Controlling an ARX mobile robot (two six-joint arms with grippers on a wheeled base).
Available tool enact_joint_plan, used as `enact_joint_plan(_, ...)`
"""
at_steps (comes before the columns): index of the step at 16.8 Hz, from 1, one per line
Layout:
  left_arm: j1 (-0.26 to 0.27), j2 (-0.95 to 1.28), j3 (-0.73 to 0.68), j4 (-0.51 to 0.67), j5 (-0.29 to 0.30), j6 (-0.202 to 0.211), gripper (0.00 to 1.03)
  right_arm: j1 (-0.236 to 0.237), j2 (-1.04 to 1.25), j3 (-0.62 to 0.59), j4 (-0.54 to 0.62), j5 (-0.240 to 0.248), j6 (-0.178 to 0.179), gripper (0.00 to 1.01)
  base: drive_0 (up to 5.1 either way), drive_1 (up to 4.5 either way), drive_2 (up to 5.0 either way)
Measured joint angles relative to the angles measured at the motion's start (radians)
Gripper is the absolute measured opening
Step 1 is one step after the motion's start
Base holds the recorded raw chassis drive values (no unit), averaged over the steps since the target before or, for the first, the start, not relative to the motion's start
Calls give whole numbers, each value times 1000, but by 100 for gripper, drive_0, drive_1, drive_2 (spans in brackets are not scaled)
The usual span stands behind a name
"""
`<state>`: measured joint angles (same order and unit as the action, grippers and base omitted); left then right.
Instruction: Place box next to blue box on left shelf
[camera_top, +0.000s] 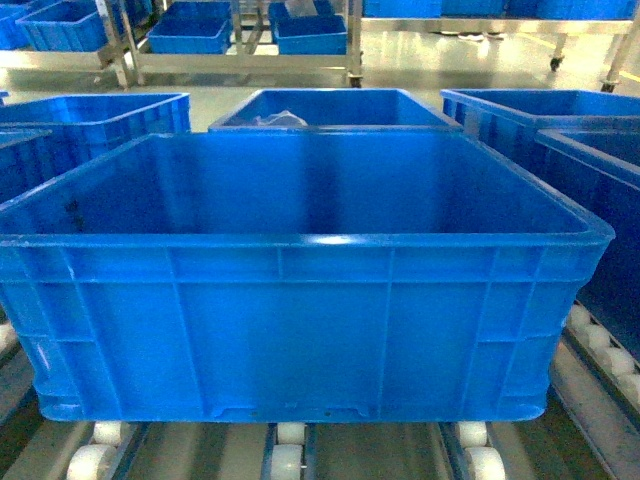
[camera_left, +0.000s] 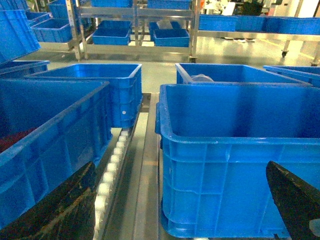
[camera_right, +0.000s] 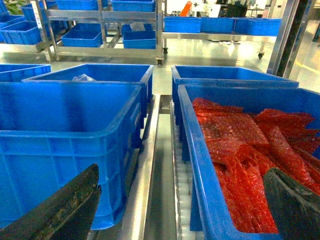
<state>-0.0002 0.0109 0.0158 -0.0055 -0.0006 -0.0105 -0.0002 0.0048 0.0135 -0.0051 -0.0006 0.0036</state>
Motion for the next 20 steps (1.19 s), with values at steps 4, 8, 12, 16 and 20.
enact_joint_plan(4, 0, 0, 0, 0, 0, 0, 98, 0, 0, 0, 0, 0, 0, 98, 0, 0, 0)
enact_joint_plan(8, 0, 0, 0, 0, 0, 0, 98, 0, 0, 0, 0, 0, 0, 98, 0, 0, 0)
enact_joint_plan(12, 0, 0, 0, 0, 0, 0, 98, 0, 0, 0, 0, 0, 0, 98, 0, 0, 0)
enact_joint_plan(16, 0, 0, 0, 0, 0, 0, 98, 0, 0, 0, 0, 0, 0, 98, 0, 0, 0)
enact_joint_plan(20, 0, 0, 0, 0, 0, 0, 98, 0, 0, 0, 0, 0, 0, 98, 0, 0, 0)
